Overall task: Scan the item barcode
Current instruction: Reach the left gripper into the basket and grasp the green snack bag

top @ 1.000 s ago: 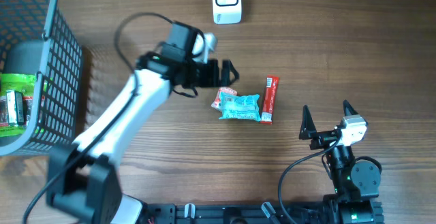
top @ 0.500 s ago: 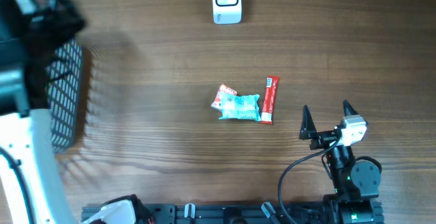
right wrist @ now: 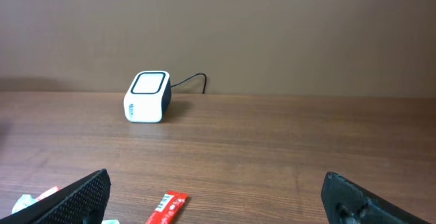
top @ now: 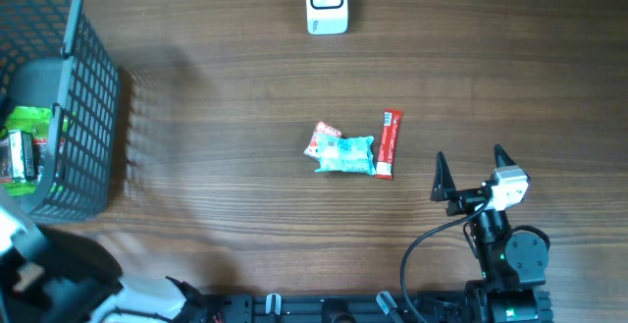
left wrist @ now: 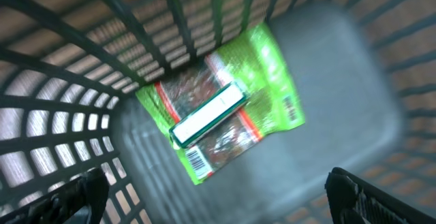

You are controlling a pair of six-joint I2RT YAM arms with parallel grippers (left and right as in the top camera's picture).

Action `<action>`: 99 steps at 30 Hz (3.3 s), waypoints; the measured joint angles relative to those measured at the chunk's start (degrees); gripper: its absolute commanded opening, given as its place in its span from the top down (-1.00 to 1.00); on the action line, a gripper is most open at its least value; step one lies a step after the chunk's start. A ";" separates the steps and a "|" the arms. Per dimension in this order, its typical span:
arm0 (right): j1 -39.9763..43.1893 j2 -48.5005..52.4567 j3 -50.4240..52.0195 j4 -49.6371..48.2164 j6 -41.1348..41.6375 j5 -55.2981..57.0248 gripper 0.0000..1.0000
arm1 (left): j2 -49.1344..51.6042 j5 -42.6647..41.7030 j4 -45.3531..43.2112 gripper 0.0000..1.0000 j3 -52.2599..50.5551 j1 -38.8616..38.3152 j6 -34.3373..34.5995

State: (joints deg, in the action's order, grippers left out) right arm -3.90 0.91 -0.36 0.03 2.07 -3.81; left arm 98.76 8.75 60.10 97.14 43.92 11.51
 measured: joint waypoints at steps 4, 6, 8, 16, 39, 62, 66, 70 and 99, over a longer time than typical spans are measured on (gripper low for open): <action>0.00 0.00 0.00 0.02 0.00 0.00 -0.99 | 6.67 -0.46 0.44 -1.00 0.00 0.68 -5.16; 0.00 0.00 0.00 0.02 0.00 0.00 -1.00 | 9.84 -0.94 0.66 -1.00 0.00 0.72 -8.41; 0.00 0.00 0.00 0.02 0.00 0.00 -0.99 | 12.22 -1.29 0.70 -1.00 0.00 0.72 -11.47; 0.00 0.00 0.00 0.02 0.00 0.00 -0.99 | 16.00 -1.31 -0.55 -1.00 0.00 0.72 -19.69; 0.00 0.00 0.00 0.00 0.00 0.00 -0.99 | 25.35 -1.40 -5.03 -1.00 1.03 0.83 -28.39; 0.00 0.00 0.00 0.02 0.00 0.00 -0.99 | 24.65 -5.64 -2.82 -1.00 1.49 1.05 -35.58; 0.00 0.00 0.00 0.00 0.00 0.00 -0.99 | 24.52 -5.90 -2.49 -1.00 1.49 1.05 -36.50; 0.00 0.02 0.00 0.02 0.00 0.00 -1.00 | 24.11 -6.34 -2.45 -1.00 1.49 1.05 -36.98; 0.00 0.26 0.00 0.02 0.00 0.00 -1.00 | 24.44 -3.28 -9.25 0.22 -2.27 0.94 -37.33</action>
State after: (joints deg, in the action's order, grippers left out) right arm -3.90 1.17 -0.36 0.05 2.07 -3.81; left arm 123.20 5.48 50.85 94.87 44.86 -25.82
